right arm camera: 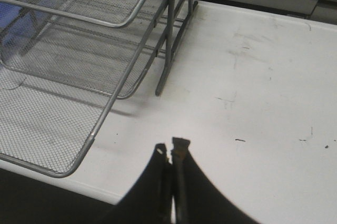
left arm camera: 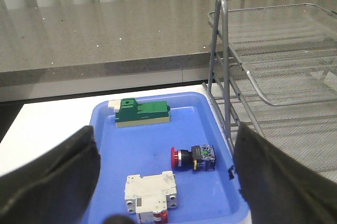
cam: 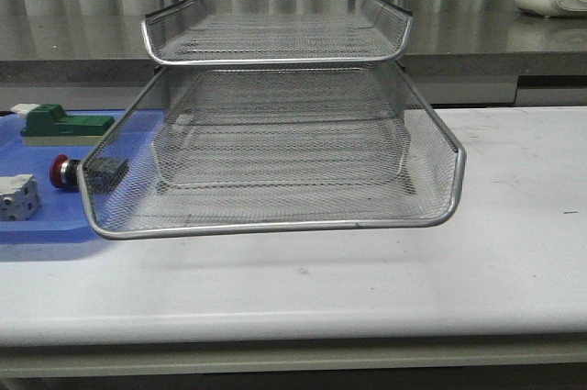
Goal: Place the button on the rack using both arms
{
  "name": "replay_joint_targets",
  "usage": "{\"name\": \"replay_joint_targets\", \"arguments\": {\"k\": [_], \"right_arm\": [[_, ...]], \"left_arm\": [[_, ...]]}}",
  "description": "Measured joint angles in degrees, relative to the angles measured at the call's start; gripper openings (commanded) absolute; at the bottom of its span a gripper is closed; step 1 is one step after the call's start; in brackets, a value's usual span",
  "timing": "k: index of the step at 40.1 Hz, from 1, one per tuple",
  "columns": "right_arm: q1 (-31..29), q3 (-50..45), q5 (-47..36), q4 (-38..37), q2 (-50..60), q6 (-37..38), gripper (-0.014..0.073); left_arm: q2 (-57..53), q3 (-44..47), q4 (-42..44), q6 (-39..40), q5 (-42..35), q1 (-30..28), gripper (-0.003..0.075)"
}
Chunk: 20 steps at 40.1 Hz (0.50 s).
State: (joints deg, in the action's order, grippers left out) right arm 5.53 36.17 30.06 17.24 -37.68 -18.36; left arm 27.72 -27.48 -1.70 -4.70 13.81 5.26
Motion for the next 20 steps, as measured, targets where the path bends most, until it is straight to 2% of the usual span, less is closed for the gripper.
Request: {"name": "replay_joint_targets", "arguments": {"k": [12, 20], "right_arm": [[0.11, -12.17, -4.79, -0.36, 17.65, 0.61, -0.006], [0.11, -14.63, -4.87, -0.36, 24.28, 0.61, -0.006]], "left_arm": [[0.0, 0.0, 0.0, 0.0, 0.0, 0.0, 0.0503], [0.0, 0.0, 0.0, 0.0, 0.0, 0.0, 0.0503]]}}
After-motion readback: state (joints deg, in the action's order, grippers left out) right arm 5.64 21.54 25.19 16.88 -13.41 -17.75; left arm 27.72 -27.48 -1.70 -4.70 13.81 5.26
